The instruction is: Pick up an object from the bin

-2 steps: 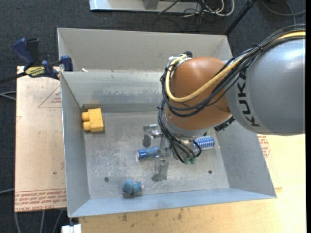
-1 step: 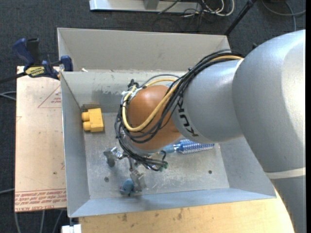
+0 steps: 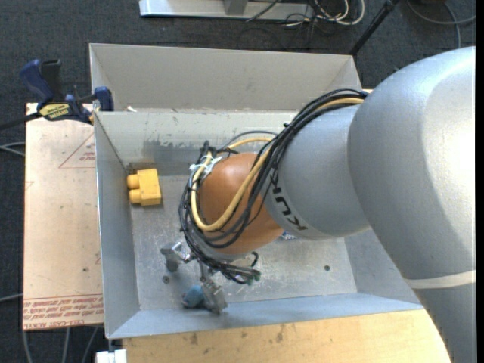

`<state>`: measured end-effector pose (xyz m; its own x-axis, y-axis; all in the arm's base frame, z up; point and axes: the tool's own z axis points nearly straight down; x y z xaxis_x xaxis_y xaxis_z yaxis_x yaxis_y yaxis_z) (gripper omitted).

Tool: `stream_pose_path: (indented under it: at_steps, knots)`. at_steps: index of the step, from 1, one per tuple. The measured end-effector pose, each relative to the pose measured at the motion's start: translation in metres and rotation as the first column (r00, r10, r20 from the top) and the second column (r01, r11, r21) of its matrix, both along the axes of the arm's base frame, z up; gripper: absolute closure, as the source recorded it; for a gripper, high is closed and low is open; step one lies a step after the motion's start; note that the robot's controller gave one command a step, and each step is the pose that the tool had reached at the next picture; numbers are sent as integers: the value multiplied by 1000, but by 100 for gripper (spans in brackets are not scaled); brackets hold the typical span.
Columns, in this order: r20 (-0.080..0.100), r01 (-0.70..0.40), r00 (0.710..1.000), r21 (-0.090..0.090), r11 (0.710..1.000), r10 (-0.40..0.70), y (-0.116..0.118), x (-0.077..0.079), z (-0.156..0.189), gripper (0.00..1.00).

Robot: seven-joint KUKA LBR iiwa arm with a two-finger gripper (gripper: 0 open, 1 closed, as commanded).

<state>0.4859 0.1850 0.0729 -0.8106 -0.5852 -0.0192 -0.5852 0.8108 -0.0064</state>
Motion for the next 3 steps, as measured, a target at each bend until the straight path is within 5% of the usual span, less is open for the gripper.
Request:
stream_pose_path:
  at_steps: [1, 2, 3]
  knots:
    - [-18, 3, 1000, -4, 1000, -3, 0, -5, -3, 100]
    - [-19, 312, 950, -4, 950, -312, -3, 13, -2, 100]
    - [-18, 444, 896, -1, 896, -444, 53, 5, 38, 100]
